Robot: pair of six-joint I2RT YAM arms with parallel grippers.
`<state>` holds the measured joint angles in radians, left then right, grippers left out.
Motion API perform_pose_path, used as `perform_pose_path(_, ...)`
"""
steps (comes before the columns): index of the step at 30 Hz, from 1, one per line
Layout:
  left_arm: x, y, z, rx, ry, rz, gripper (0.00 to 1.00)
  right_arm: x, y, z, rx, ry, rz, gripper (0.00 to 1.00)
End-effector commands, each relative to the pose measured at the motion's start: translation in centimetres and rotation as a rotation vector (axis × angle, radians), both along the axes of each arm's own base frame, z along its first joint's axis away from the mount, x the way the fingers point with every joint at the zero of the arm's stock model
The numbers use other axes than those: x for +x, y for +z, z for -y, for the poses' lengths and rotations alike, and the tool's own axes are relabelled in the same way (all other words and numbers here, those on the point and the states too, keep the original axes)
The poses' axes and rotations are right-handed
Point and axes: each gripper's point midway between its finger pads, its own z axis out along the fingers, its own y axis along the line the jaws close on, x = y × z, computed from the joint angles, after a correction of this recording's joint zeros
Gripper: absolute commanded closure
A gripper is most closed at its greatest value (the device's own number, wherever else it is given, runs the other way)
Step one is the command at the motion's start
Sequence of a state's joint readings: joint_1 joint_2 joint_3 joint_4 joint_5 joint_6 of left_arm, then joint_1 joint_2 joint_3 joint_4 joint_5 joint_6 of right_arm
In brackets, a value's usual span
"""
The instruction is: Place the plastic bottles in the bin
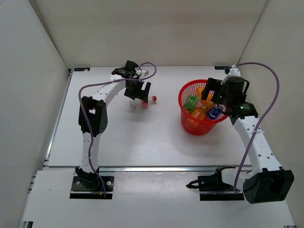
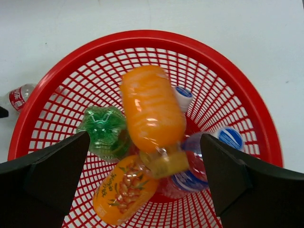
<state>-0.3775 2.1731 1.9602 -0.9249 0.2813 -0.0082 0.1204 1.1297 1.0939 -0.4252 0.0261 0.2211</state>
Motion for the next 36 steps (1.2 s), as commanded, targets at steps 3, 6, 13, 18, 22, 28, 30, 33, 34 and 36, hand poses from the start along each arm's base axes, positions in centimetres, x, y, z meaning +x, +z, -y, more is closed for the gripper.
perform_pose_path(3,-1.2,0.0,1.1,0.045,-0.132,0.065,0.01,-1.4,5.6,1.8,0.065,-0.008,0.103,0.01)
perform_pose_path(6,-0.2,-1.6,0.8,0.113,-0.109,0.068,0.01,-3.0,8.9,1.8,0.053,0.02,0.176,0.01)
perform_pose_path(13,2.7,-3.6,-0.2,0.157,-0.103,0.046,0.02,-5.9,10.8,2.0,0.008,-0.003,0.211,0.0)
perform_pose_path(18,3.7,-4.5,0.2,0.145,-0.125,0.004,0.01,-7.4,10.6,3.6,-0.011,-0.069,0.201,0.01)
perform_pose_path(22,3.4,-5.8,1.0,0.151,-0.12,-0.01,0.01,-8.2,9.8,3.8,0.008,-0.086,0.209,0.01)
perform_pose_path(28,4.1,-4.1,2.6,0.117,-0.018,0.01,0.42,-10.6,8.4,9.2,-0.096,-0.367,0.166,0.0)
perform_pose_path(30,4.1,-2.2,3.6,0.056,0.023,0.004,0.46,-11.7,6.7,11.3,-0.135,-0.475,0.13,0.01)
perform_pose_path(33,4.5,3.2,4.9,-0.044,0.109,0.068,0.52,-13.3,4.3,13.5,-0.156,-0.577,0.071,0.01)
perform_pose_path(34,4.4,5.9,5.8,-0.09,0.123,0.114,0.52,-13.6,3.6,13.9,-0.141,-0.589,0.05,0.01)
perform_pose_path(36,3.7,10.4,7.3,-0.155,0.124,0.211,0.52,-14.3,0.7,14.6,-0.115,-0.598,-0.02,0.01)
